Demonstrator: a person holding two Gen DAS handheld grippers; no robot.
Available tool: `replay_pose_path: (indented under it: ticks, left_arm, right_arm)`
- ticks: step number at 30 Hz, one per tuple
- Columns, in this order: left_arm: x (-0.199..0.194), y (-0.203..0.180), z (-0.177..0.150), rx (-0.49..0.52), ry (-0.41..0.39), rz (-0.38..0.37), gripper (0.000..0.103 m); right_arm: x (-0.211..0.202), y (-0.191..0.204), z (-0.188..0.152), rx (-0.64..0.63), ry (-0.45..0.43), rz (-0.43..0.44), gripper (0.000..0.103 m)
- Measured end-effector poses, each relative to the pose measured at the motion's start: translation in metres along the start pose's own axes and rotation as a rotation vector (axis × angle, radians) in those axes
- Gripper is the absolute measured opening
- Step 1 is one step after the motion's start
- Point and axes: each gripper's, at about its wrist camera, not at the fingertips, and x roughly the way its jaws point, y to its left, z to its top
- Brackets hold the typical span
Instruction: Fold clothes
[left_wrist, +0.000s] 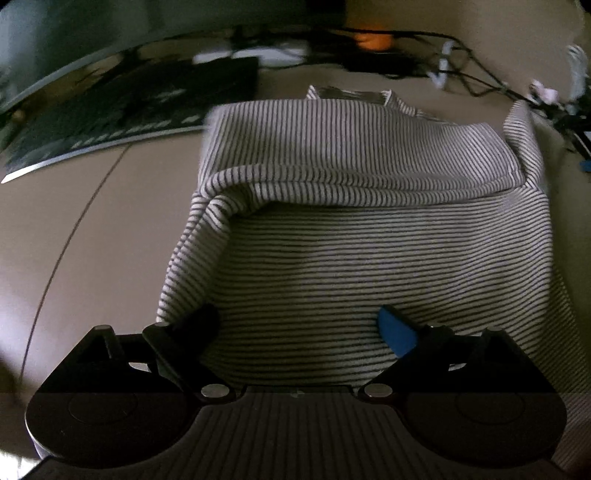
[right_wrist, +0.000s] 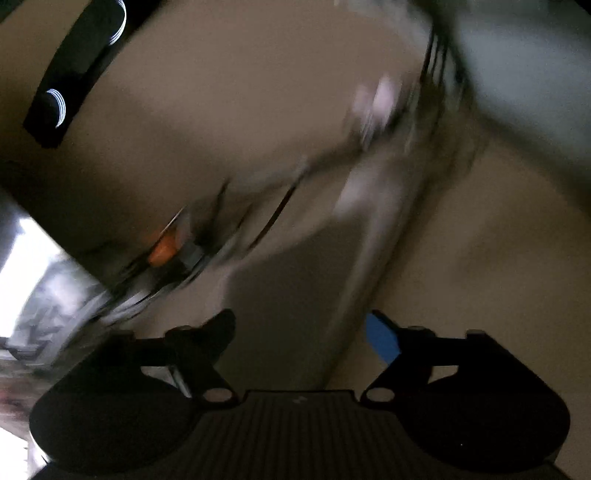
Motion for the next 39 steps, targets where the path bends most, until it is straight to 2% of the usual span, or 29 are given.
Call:
replay_pose_path:
  ticks: [2, 4, 7, 9, 10, 11, 13, 15, 17, 20, 21, 24, 27, 30, 34, 36, 38, 39]
  left_arm:
    - [-0.004, 0.006, -0.004, -0.036, 0.011, 0.021, 0.098]
    - [-0.006, 0.012, -0.006, -0.065, 0.020, 0.037, 0.098]
    - [-0.008, 0.012, -0.008, -0.078, 0.012, 0.046, 0.098]
    - [-0.008, 0.011, -0.007, -0.083, 0.009, 0.051, 0.098]
    - [-0.008, 0.012, -0.006, -0.088, 0.009, 0.051, 0.098]
    - [-0.008, 0.012, -0.007, -0.093, 0.007, 0.050, 0.099]
    - [-0.007, 0.013, -0.007, -0.098, -0.003, 0.043, 0.099]
    - [-0.007, 0.012, -0.007, -0.099, -0.012, 0.041, 0.099]
    - [-0.008, 0.012, -0.009, -0.099, -0.021, 0.040, 0.099]
    - [-0.008, 0.012, -0.011, -0.095, -0.030, 0.034, 0.099]
    - [-0.009, 0.013, -0.011, -0.093, -0.032, 0.029, 0.099]
    - [-0.011, 0.015, -0.013, -0.077, -0.043, 0.003, 0.099]
    - [-0.019, 0.022, -0.018, -0.095, -0.062, -0.067, 0.099]
    - [-0.029, 0.041, -0.016, -0.201, -0.100, -0.198, 0.099]
    - [-0.057, 0.068, -0.005, -0.344, -0.226, -0.387, 0.099]
    - [-0.060, 0.076, 0.008, -0.363, -0.250, -0.395, 0.099]
    - [-0.045, 0.082, 0.020, -0.400, -0.204, -0.356, 0.098]
    - [-0.035, 0.083, 0.024, -0.412, -0.174, -0.341, 0.093]
  right_arm:
    - [0.007, -0.006, 0.014, -0.040, -0.030, -0.035, 0.085]
    - [0.018, -0.016, 0.022, -0.017, -0.014, -0.038, 0.085]
    - [0.032, -0.029, 0.022, 0.043, 0.021, 0.003, 0.085]
    - [0.043, -0.035, 0.018, 0.082, 0.039, 0.064, 0.087]
    - [0.050, -0.035, 0.016, 0.098, 0.050, 0.115, 0.093]
    - [0.057, -0.033, 0.014, 0.124, 0.079, 0.200, 0.093]
    - [0.070, -0.025, 0.008, 0.204, 0.166, 0.402, 0.093]
    - [0.058, 0.008, 0.000, 0.205, 0.180, 0.604, 0.093]
    - [0.026, 0.068, -0.010, 0.018, 0.193, 0.827, 0.093]
    - [-0.013, 0.140, -0.044, -0.283, 0.269, 0.990, 0.093]
    - [-0.021, 0.158, -0.056, -0.364, 0.294, 1.013, 0.094]
    - [-0.027, 0.178, -0.080, -0.473, 0.305, 0.898, 0.095]
    - [-0.032, 0.173, -0.087, -0.504, 0.272, 0.774, 0.096]
    - [-0.040, 0.156, -0.090, -0.553, 0.220, 0.625, 0.098]
    - [-0.045, 0.143, -0.109, -0.742, 0.136, 0.343, 0.098]
    - [-0.049, 0.137, -0.117, -0.823, 0.109, 0.246, 0.098]
    - [-0.055, 0.133, -0.123, -0.833, 0.112, 0.198, 0.098]
    - [-0.057, 0.134, -0.125, -0.824, 0.116, 0.184, 0.098]
